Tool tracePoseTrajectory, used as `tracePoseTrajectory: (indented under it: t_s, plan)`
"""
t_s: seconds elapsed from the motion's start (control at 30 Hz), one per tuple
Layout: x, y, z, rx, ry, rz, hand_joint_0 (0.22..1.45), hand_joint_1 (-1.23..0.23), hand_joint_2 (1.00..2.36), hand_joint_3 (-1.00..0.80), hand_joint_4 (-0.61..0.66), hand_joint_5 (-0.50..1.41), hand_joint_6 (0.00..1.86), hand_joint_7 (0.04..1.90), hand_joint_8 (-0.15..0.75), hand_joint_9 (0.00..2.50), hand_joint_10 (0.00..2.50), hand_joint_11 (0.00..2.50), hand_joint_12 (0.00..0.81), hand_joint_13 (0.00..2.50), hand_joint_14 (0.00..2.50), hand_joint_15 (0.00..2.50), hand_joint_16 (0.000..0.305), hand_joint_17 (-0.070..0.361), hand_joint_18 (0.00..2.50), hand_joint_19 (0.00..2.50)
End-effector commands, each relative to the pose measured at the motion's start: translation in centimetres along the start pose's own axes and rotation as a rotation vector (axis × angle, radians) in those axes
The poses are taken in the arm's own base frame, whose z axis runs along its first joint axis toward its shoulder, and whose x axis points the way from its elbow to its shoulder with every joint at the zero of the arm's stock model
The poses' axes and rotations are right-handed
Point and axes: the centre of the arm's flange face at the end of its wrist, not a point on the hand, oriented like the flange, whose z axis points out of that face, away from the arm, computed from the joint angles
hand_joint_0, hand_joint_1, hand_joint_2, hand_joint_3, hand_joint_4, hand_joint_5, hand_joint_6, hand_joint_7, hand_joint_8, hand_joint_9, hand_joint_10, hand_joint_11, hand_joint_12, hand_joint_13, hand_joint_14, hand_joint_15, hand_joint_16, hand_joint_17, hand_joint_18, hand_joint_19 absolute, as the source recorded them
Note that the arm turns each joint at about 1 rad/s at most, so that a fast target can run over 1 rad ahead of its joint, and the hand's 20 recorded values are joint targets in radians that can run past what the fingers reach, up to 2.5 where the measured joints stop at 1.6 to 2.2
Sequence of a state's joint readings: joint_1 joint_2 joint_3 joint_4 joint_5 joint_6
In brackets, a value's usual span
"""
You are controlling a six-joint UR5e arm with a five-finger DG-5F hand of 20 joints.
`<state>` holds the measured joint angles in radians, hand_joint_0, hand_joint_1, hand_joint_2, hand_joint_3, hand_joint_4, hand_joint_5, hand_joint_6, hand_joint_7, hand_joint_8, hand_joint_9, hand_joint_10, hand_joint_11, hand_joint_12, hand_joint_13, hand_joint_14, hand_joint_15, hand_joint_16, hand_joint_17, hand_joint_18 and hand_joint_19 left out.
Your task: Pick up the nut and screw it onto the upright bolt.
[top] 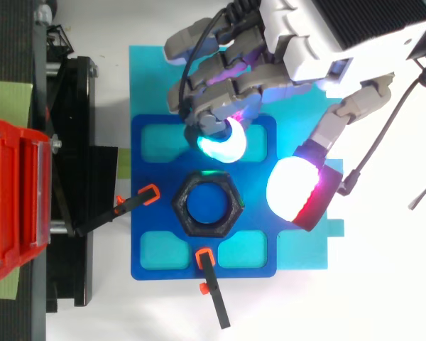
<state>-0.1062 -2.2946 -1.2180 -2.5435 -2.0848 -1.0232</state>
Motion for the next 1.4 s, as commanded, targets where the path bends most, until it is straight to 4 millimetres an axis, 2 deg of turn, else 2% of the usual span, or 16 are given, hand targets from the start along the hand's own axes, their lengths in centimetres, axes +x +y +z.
tracePoseTrajectory:
  t_s: [0.0, 0.13, 0.3, 0.33, 0.4, 0.47, 0.57, 0.6, 0.63, 0.7, 0.77, 0.93, 1.2, 1.23, 1.37]
  plan:
    - [-0.3, -0.3, -0.3, -0.001, 0.000, -0.002, 0.50, -0.26, 1.00, -0.50, 0.09, 0.10, 0.52, 1.42, 0.122, 1.53, 0.00, 0.00, 0.077, 0.95, 0.00, 0.00, 0.003, 0.007, 0.58, 0.00]
    - [-0.8, -0.5, -0.5, -0.006, 0.001, -0.004, 0.50, -0.26, 1.00, -0.50, 0.12, 0.10, 0.53, 1.40, 0.151, 1.67, 0.00, 0.00, 0.101, 1.07, 0.00, 0.00, 0.005, 0.012, 0.73, 0.00]
    - [-2.4, -0.3, 0.2, -0.020, -0.011, -0.014, 0.49, -0.26, 1.00, -0.50, 0.12, 0.10, 0.51, 1.46, 0.158, 1.65, 0.00, 0.00, 0.108, 1.06, 0.00, 0.00, 0.006, 0.013, 0.72, 0.00]
    - [-3.0, -0.2, 0.6, -0.025, -0.016, -0.017, 0.49, -0.26, 1.00, -0.50, 0.13, 0.10, 0.50, 1.44, 0.179, 1.62, 0.00, 0.00, 0.113, 1.03, 0.00, 0.00, 0.007, 0.015, 0.69, 0.00]
    - [-3.4, -0.1, 0.8, -0.027, -0.016, -0.016, 0.49, -0.25, 1.00, -0.50, 0.19, 0.04, 0.50, 1.26, 0.239, 1.49, 0.00, 0.00, 0.150, 0.93, 0.00, 0.00, 0.010, 0.022, 0.55, 0.00]
    - [-3.9, 0.3, 1.2, -0.031, -0.016, -0.017, 0.48, -0.24, 1.00, -0.50, 0.21, 0.00, 0.51, 1.16, 0.261, 1.42, 0.00, 0.00, 0.172, 0.88, 0.00, 0.00, 0.011, 0.025, 0.51, 0.00]
    - [-4.4, 0.6, 1.6, -0.035, -0.017, -0.018, 0.47, -0.24, 1.00, -0.50, 0.25, -0.07, 0.50, 0.96, 0.242, 1.10, 0.00, 0.00, 0.233, 0.64, 0.00, 0.00, 0.020, 0.046, 0.29, 0.00]
    - [-5.0, 0.9, 2.0, -0.037, -0.019, -0.020, 0.46, -0.23, 1.00, -0.50, 0.23, -0.10, 0.50, 0.84, 0.235, 0.91, 0.00, 0.00, 0.255, 0.51, 0.00, 0.00, 0.023, 0.053, 0.10, 0.00]
    - [-5.2, 0.9, 2.1, -0.037, -0.019, -0.018, 0.46, -0.23, 1.00, -0.50, 0.21, -0.12, 0.50, 0.78, 0.227, 0.82, 0.00, 0.00, 0.262, 0.44, 0.00, 0.00, 0.025, 0.056, 0.03, 0.00]
    - [-5.7, 1.3, 2.5, -0.042, -0.020, -0.019, 0.44, -0.20, 1.00, -0.50, 0.15, -0.18, 0.50, 0.64, 0.216, 0.50, 0.00, 0.00, 0.299, 0.18, 0.00, 0.00, 0.033, 0.074, 0.00, 0.00]
    - [-5.9, 1.6, 2.9, -0.046, -0.022, -0.022, 0.44, -0.19, 1.00, -0.50, 0.12, -0.20, 0.50, 0.59, 0.197, 0.36, 0.00, 0.00, 0.302, 0.06, 0.00, 0.00, 0.035, 0.079, 0.00, 0.00]
    - [-5.4, 2.2, 3.5, -0.058, -0.025, -0.023, 0.43, -0.13, 1.00, -0.50, 0.06, -0.24, 0.50, 0.53, 0.170, 0.13, 0.00, 0.00, 0.311, 0.00, 0.00, 0.00, 0.039, 0.089, 0.00, 0.00]
    - [-3.0, 3.4, 4.4, -0.041, -0.011, -0.002, 0.43, -0.12, 1.00, -0.50, 0.06, -0.24, 0.50, 0.53, 0.167, 0.09, 0.00, 0.00, 0.315, 0.00, 0.00, 0.00, 0.041, 0.092, 0.00, 0.00]
    - [-2.1, 3.6, 4.3, -0.034, -0.005, 0.005, 0.43, -0.12, 1.00, -0.50, 0.06, -0.24, 0.50, 0.53, 0.167, 0.09, 0.00, 0.00, 0.315, 0.00, 0.00, 0.00, 0.040, 0.091, 0.00, 0.00]
    - [-0.5, 3.4, 4.2, -0.021, -0.029, 0.002, 0.43, -0.12, 1.00, -0.50, 0.07, -0.23, 0.50, 0.54, 0.170, 0.09, 0.00, 0.00, 0.315, 0.00, 0.00, 0.00, 0.041, 0.091, 0.00, 0.00]
